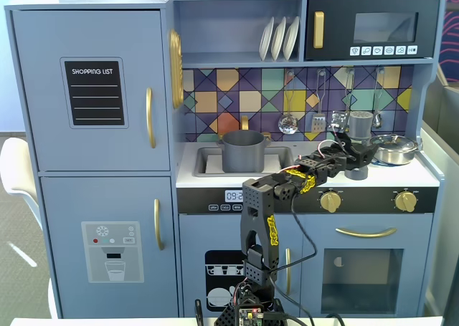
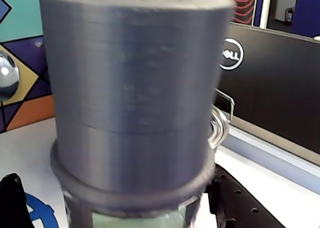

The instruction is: Put salt in the gray recipient

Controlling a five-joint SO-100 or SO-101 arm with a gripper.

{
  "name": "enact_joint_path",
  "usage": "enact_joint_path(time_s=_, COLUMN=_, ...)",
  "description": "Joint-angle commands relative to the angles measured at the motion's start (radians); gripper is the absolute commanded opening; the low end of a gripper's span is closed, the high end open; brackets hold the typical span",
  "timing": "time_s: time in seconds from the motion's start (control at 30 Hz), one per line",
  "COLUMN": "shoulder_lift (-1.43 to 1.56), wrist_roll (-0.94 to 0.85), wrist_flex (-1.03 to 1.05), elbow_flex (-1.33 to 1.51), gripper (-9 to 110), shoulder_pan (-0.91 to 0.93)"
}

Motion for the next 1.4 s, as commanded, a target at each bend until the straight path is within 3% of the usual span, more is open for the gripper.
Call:
enact_joint_path(time_s=0.0, shoulder_lift=-0.008, wrist_roll=-0.002, wrist_flex=-0.023, elbow_flex=-0.127, gripper=49, shoulder_pan=-0.009)
enact_joint_path(time_s=0.4, shoulder_lift=-0.075, wrist_roll=-0.015, wrist_flex=-0.015, elbow_flex=-0.216, gripper=41, shoulder_pan=-0.026)
enact_joint_path(time_s=0.67, shoulder_lift=-0.06, wrist_roll=-0.094, wrist_flex=0.021, elbow_flex=-0.209, gripper=0, shoulder_pan=-0.035)
enact_joint_path(time_s=1.0, shoulder_lift=0.009, wrist_roll=-0.049, wrist_flex=-0.008, elbow_flex=-0.206, gripper=0, shoulder_pan=-0.023)
enact_joint_path(time_s=1.2, shoulder_lift=0.11, wrist_roll=0.126, wrist_flex=0.173, elbow_flex=-0.331, gripper=0, shoulder_pan=-0.074)
enact_joint_path(time_s=1.37, shoulder_lift=0.298, wrist_roll=0.474, wrist_flex=0.512, elbow_flex=-0.374, gripper=0, shoulder_pan=-0.189)
